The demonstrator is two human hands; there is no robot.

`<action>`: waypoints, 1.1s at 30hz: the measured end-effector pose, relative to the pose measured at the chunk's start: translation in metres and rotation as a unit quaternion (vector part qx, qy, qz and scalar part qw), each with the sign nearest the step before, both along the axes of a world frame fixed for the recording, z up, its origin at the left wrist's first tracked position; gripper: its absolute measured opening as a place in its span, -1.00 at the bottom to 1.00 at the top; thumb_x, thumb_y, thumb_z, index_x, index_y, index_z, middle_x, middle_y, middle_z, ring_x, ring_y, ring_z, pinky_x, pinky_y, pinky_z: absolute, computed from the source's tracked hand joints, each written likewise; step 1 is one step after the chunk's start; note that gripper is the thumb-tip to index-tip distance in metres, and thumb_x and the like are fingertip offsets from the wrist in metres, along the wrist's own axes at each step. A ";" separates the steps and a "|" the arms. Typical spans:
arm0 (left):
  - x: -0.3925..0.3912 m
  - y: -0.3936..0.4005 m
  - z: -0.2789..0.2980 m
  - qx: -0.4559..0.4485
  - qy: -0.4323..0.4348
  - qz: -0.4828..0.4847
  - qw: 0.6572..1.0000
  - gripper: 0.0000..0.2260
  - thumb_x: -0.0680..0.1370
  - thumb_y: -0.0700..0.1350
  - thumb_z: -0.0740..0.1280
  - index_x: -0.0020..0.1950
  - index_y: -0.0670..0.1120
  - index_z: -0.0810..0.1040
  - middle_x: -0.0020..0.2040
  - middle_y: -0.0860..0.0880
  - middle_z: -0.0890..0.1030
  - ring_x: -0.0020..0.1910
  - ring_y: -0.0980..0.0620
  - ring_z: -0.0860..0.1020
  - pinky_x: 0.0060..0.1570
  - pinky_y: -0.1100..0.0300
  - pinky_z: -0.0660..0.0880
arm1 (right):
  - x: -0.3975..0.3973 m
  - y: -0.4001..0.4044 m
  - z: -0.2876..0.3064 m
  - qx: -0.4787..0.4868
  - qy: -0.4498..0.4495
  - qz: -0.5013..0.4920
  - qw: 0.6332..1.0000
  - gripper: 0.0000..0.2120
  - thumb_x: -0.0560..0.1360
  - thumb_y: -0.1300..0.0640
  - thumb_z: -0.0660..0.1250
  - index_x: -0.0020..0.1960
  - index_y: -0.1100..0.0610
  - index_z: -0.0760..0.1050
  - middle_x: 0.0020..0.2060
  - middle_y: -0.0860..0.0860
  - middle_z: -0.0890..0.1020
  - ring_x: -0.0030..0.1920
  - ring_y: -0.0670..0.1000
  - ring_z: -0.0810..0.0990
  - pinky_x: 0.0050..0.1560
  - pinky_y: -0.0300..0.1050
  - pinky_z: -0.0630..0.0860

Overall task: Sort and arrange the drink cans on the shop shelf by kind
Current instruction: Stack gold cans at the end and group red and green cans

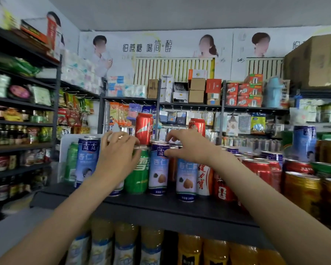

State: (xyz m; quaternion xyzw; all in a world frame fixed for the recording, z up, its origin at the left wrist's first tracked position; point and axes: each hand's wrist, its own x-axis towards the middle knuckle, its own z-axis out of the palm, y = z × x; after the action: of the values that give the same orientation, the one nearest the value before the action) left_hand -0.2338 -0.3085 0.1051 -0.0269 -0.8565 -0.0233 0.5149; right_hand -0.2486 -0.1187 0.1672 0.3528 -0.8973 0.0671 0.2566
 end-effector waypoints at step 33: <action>-0.039 0.020 0.071 0.041 -0.443 -0.291 0.847 -0.62 0.50 -0.06 0.35 0.17 -0.08 0.21 0.15 -0.12 0.55 0.09 -0.03 0.54 0.05 0.06 0.53 | -0.035 -0.017 0.069 -0.451 -0.029 0.045 0.891 -0.66 0.41 0.11 0.45 -0.03 0.11 0.29 -0.14 0.06 0.52 -0.12 0.03 0.52 -0.16 -0.11 0.48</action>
State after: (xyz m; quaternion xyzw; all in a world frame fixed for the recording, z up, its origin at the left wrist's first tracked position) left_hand -0.2724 -0.2881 0.1757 -0.2403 -0.9449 -0.2167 0.0506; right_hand -0.2837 -0.1357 0.2357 0.2365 -0.7608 0.4866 0.3584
